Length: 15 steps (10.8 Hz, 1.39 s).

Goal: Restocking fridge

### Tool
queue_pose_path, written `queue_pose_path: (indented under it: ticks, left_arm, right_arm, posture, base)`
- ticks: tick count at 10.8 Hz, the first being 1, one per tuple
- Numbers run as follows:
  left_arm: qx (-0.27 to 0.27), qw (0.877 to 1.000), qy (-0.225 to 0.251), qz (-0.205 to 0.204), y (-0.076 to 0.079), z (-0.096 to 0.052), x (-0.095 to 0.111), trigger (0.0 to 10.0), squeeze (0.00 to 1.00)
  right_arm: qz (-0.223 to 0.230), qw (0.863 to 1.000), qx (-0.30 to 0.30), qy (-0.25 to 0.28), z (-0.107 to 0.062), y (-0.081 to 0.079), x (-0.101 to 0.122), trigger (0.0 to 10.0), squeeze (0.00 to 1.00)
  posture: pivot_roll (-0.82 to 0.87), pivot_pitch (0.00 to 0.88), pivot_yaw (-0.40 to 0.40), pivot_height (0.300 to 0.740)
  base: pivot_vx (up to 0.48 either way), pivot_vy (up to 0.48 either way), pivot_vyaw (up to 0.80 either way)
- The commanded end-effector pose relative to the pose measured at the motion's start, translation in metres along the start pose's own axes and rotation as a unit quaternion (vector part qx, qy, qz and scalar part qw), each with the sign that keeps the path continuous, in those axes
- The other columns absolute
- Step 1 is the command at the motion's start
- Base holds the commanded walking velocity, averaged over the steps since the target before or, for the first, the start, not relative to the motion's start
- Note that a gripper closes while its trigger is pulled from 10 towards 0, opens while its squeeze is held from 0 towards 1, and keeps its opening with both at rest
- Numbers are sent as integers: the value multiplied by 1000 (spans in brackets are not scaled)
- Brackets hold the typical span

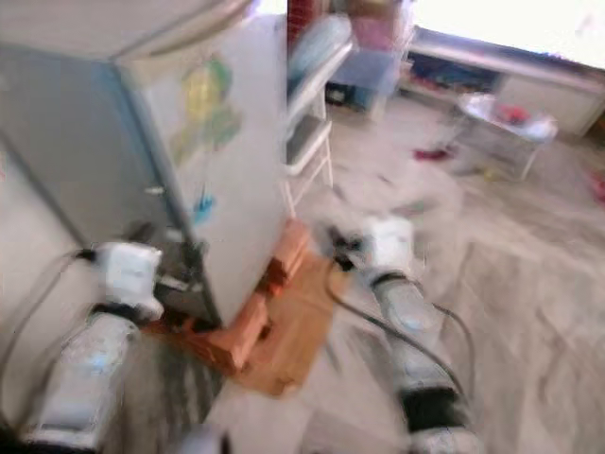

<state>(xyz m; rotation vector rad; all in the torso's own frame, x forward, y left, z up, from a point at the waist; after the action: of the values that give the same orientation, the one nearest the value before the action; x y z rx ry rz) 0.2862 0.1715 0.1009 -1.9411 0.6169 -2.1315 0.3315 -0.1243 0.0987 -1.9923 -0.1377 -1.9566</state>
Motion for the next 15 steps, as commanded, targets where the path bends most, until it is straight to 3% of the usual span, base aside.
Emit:
queue_pose_path:
  ticks: [1,4,5,8,12,15]
  left_arm:
    - [11,1000,1,-5,1,0,1,10000,0]
    - [45,999,-24,-8,-16,5,-10,10000,0]
    - [80,996,-40,-14,-31,12,-14,10000,0]
    - [89,995,-33,-16,-41,22,-12,10000,0]
    - [78,996,-43,-24,-37,24,-17,10000,0]
    - [56,998,-27,-17,-30,22,-14,10000,0]
  right_arm:
    - [-8,1000,-17,-7,-7,13,-1,10000,0]
    - [-9,1000,-17,-19,-17,14,-4,10000,0]
    - [-3,999,-15,-36,-30,14,-12,10000,0]
    - [-1,998,-19,-56,-51,14,-19,10000,0]
    - [0,998,-23,-59,-52,11,-16,10000,0]
    - [1,998,-23,-62,-50,11,-16,10000,0]
  posture:
    - [131,59,-40,740]
    - [123,66,-49,740]
    - [117,71,-52,740]
    - [91,83,-43,740]
    - [91,96,-40,740]
    - [92,98,-40,740]
  base:
    - [0,0,0]
    - [0,0,-800]
    - [0,0,-531]
    - [0,0,0]
    - [0,360,0]
    - [0,0,0]
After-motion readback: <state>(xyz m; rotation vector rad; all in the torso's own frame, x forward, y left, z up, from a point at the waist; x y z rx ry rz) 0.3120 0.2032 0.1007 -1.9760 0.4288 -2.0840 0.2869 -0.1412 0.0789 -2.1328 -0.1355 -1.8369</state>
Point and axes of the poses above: a point about 5 cm out from each wrist's last joint towards the gripper, its own z axis pointing out of the wrist towards the gripper, its own x axis along the axis of the wrist's last joint, y = z × x, the point moved 3 cm from there along z, pointing out of the wrist towards the gripper, and after that the axes turned 11 degrees about z, right-handed, at the moved point
